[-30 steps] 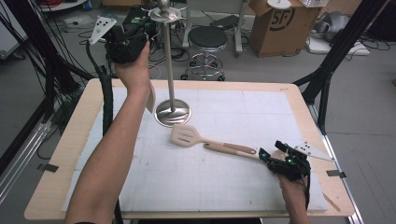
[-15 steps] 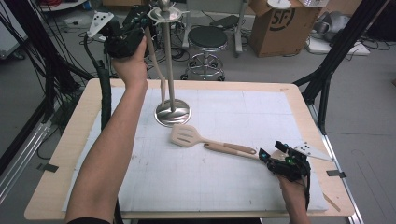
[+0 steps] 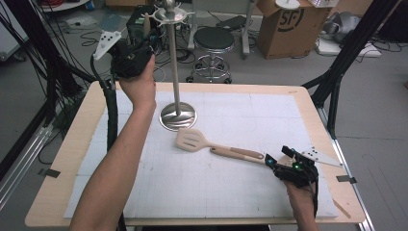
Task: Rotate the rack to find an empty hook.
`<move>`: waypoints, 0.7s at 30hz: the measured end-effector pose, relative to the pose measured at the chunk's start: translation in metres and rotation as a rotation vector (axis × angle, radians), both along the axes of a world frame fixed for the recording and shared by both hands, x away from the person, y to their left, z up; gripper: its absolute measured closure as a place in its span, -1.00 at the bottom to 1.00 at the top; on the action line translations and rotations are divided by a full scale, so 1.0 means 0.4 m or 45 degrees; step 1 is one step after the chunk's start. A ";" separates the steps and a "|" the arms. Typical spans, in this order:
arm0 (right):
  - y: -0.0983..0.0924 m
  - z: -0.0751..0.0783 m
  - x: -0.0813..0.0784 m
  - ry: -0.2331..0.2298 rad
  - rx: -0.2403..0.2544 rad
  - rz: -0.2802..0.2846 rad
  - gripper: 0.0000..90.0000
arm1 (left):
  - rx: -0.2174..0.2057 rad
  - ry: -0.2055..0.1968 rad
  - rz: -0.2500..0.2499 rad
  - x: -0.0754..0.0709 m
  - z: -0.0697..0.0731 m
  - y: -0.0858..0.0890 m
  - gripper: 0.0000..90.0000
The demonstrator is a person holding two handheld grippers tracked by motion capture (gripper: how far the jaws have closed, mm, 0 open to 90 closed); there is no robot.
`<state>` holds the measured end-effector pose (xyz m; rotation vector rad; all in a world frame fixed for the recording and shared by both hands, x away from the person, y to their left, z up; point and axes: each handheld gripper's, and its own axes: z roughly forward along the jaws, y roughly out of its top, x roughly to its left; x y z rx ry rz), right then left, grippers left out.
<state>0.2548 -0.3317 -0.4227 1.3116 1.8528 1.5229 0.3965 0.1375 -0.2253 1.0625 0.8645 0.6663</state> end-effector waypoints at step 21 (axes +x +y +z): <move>-0.003 -0.001 -0.001 0.000 0.002 0.003 -0.68 | 0.042 -0.049 0.034 0.020 0.044 -0.023 0.99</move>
